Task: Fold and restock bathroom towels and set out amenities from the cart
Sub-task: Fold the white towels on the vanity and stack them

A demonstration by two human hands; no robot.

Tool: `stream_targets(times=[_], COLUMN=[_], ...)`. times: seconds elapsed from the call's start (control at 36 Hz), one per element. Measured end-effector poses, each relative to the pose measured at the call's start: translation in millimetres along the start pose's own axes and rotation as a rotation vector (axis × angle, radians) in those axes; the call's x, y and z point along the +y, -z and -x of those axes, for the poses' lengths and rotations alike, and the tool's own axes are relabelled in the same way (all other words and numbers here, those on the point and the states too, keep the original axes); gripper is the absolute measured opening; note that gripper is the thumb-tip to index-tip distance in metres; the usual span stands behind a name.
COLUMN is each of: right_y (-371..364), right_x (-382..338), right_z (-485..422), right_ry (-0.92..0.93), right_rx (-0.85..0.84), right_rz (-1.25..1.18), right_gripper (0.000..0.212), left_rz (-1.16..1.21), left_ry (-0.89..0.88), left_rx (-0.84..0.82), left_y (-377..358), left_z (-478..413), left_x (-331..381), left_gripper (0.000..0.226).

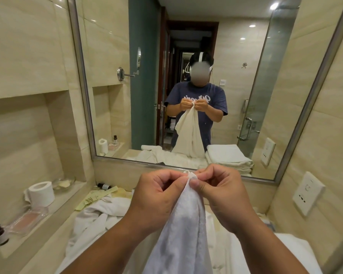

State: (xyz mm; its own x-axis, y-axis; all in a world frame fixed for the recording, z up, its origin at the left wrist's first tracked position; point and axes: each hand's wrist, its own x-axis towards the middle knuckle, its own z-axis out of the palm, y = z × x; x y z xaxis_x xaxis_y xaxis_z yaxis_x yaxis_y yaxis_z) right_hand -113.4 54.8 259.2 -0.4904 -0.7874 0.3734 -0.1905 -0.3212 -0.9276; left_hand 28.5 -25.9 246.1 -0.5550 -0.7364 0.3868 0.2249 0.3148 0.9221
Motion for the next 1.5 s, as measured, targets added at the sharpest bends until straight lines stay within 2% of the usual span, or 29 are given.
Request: stream_targets(times=[0.11, 0.36, 0.44, 0.53, 0.58, 0.67, 0.75, 0.83, 0.92, 1.0, 1.08, 1.22, 1.42, 1.5], right_y=[-5, -9, -9, -9, -8, -4, -2, -2, -5, -7, -9, -12, -17, -20], right_x=[-1, -2, -2, 1, 3, 3, 1, 4, 6, 5, 4, 7, 6, 6], right_z=[3, 10, 12, 15, 16, 14, 13, 11, 12, 15, 16, 14, 14, 14], right_ry=[0.019, 0.056, 0.069, 0.035, -0.016, -0.095, -0.141, -0.102, -0.046, -0.025, -0.024, -0.018, -0.047, -0.005], right_rx=[0.026, -0.066, -0.024, -0.001, -0.031, -0.121, -0.19, -0.125, -0.018, 0.029, 0.009, 0.008, 0.077, 0.132], right_rz=[0.002, 0.11, 0.051, -0.055, -0.148, -0.221, -0.271, -0.229, -0.173, -0.166, -0.176, -0.228, -0.251, -0.172], right_gripper=[0.012, 0.013, 0.014, 0.014, 0.01, 0.018, 0.017, 0.019, 0.01, 0.007, 0.008, 0.004, 0.014, 0.014], left_rz=[0.009, 0.146, 0.202, 0.283, 0.309, 0.326, 0.321, 0.219, -0.052, -0.361, -0.548, -0.613, -0.604, -0.589], left_ry=[-0.031, 0.002, 0.013, 0.039, 0.052, 0.067, 0.075, 0.064, 0.004, -0.12, -0.267, -0.316, -0.34, -0.348], left_rx=[0.008, 0.043, 0.024, 0.023, 0.015, 0.0, -0.002, 0.017, 0.029, 0.062, 0.096, 0.107, 0.11, 0.111], left_y=[0, 5, 5, 3, 0, -2, -4, -7, -6, -2, -3, -6, -9, -8], left_z=[4, 8, 11, 14, 15, 16, 16, 17, 15, 12, 11, 13, 13, 14], left_x=[0, 1, 3, 5, 6, 6, 5, 5, 2, 0, 2, 9, 10, 11], left_gripper=[0.018, 0.012, 0.018, 0.012, 0.015, 0.017, 0.023, 0.023, 0.012, 0.018, 0.019, 0.018, 0.017, 0.009])
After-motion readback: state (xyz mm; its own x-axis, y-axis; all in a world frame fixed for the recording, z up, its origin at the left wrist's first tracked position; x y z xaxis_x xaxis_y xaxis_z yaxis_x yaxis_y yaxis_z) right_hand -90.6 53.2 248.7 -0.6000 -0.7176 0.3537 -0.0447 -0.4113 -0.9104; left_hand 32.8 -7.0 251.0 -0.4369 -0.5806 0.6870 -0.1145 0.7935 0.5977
